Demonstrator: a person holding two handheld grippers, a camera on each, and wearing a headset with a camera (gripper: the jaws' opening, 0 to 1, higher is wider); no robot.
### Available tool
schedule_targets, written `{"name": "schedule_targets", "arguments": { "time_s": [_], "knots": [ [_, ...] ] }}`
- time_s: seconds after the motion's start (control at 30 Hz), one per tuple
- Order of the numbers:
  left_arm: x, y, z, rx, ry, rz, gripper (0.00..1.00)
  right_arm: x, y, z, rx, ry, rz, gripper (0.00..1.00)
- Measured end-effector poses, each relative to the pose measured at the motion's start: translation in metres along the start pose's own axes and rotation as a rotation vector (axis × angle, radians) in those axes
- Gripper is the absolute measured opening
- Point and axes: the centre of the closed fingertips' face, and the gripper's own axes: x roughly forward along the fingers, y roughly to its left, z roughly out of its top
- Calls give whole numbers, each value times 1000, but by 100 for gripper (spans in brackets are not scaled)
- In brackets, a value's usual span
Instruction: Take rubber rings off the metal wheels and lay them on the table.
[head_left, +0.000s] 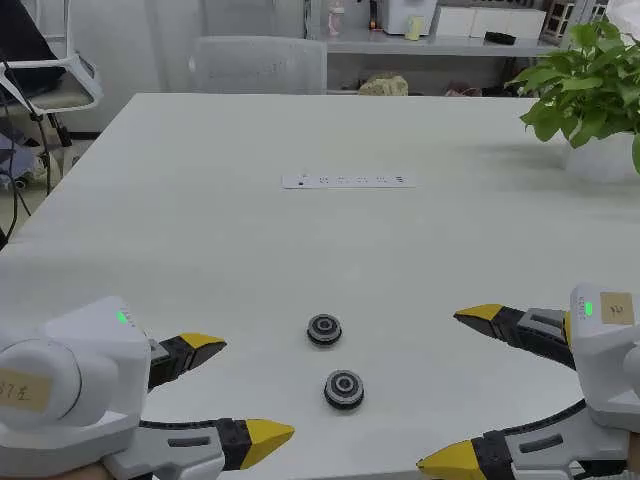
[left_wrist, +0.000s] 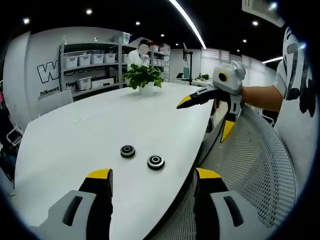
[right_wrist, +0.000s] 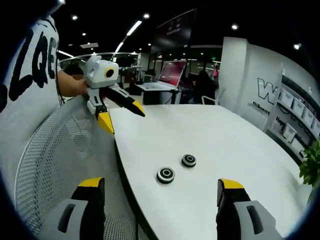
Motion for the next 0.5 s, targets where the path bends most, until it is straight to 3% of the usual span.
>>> {"name": "schedule_targets", "arguments": {
  "time_s": [0.5],
  "knots": [
    [0,-1,0,-6,-4,-13,62,1,-5,-2,3,11,-19,91]
  ]
}}
